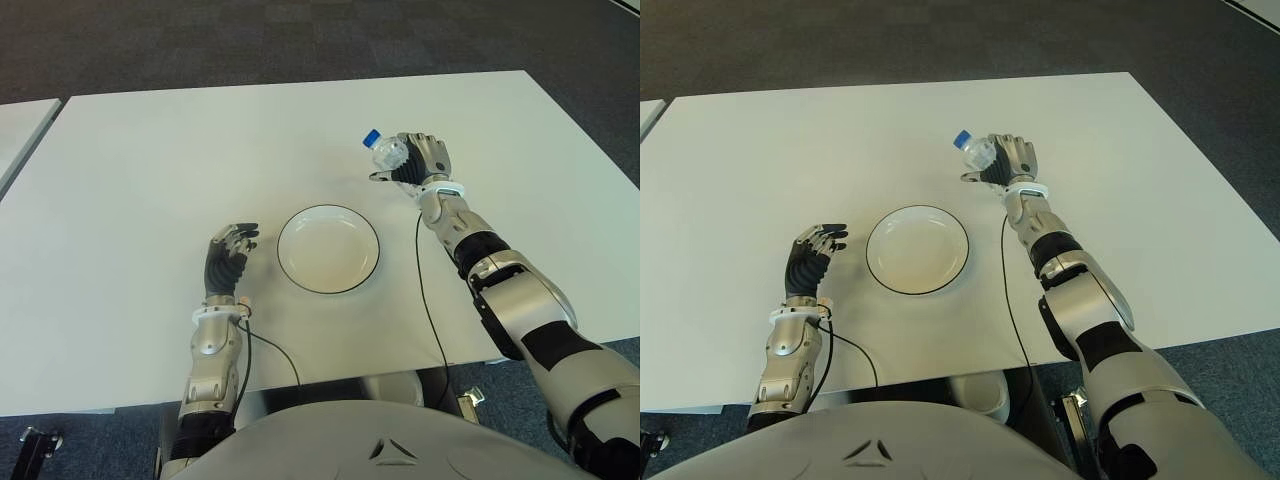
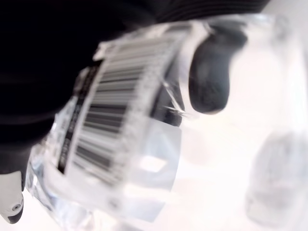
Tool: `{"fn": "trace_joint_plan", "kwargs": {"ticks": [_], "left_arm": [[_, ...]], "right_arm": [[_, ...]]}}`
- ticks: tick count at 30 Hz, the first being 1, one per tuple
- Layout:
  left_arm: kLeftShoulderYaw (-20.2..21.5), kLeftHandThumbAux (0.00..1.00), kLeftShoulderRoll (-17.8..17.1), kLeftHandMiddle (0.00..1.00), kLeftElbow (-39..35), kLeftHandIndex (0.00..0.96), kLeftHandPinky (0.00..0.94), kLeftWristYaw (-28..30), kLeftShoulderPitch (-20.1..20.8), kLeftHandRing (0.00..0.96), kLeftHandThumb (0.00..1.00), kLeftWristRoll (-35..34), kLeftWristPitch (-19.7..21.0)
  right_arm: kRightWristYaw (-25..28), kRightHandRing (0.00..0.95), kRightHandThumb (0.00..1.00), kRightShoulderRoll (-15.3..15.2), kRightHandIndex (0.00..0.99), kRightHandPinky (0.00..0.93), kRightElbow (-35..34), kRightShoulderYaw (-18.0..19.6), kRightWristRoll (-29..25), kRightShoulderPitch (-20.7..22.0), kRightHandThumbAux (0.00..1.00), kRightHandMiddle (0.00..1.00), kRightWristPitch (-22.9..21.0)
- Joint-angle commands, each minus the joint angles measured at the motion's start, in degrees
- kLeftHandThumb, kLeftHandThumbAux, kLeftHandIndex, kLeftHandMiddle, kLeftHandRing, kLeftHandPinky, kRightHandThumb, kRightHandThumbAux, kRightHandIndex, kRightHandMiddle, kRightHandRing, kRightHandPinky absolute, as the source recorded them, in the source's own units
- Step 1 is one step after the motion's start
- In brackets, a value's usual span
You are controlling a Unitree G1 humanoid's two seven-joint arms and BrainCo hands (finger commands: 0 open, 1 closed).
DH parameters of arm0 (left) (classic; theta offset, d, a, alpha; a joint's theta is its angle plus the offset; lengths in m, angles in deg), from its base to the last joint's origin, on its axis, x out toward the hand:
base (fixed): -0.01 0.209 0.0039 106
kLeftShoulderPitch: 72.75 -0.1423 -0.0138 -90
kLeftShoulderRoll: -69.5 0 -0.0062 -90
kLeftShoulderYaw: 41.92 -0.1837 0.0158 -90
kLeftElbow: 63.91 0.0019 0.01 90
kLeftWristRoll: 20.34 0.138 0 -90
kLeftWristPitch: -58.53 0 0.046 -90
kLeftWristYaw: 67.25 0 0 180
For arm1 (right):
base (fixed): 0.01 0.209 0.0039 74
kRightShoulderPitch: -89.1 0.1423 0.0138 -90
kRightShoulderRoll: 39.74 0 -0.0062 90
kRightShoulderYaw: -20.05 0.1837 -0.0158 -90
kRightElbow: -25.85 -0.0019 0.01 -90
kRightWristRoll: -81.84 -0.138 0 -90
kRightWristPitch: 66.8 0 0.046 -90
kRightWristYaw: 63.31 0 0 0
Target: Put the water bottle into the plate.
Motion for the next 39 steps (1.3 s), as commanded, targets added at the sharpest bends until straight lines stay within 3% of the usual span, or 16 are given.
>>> {"fn": "trace_joint_plan", "kwargs": {"ticks": [1,15,21,30,39], "left_arm": [[-0.09,0.72,-0.17,0.346,0.19,0.413,0.373,0.24,0.13,0.344,0.704,0.12,0.58],[-0.22,0.721,-0.18,0.347,0.3,0.412,0.377,0.2,0.18,0.349,0.703,0.36,0.31],[-0.18,0.721,-0.03,0.346,0.35,0.412,0.378,0.12,0.38,0.347,0.704,0.34,0.43],[-0.13,0.721,-0.02,0.346,0.55,0.412,0.375,-0.03,0.52,0.349,0.704,0.66,0.44],[-0.03,0.721,-0.01,0.339,0.88,0.412,0.373,-0.05,0.57,0.344,0.703,0.65,-0.22]], "right_arm": [[0.54,0.807,0.839,-1.59,0.41,0.787,-4.37,-1.61,1.37,-2.83,0.687,0.572,5.2],[5.55,0.765,0.839,-6.06,0.41,0.734,-18.16,-6.55,6.62,-8.28,0.686,0.571,18.44],[8.61,0.777,0.839,-5.75,0.412,0.781,-20.39,-8.91,8.0,-9.94,0.685,0.57,22.55],[5.15,0.818,0.84,-4.85,0.415,0.834,-18.98,-14.5,16.16,-10.0,0.684,0.571,24.16],[11.36,0.831,0.842,-3.93,0.42,0.826,-14.7,-17.89,18.38,-7.35,0.683,0.576,26.16]]}}
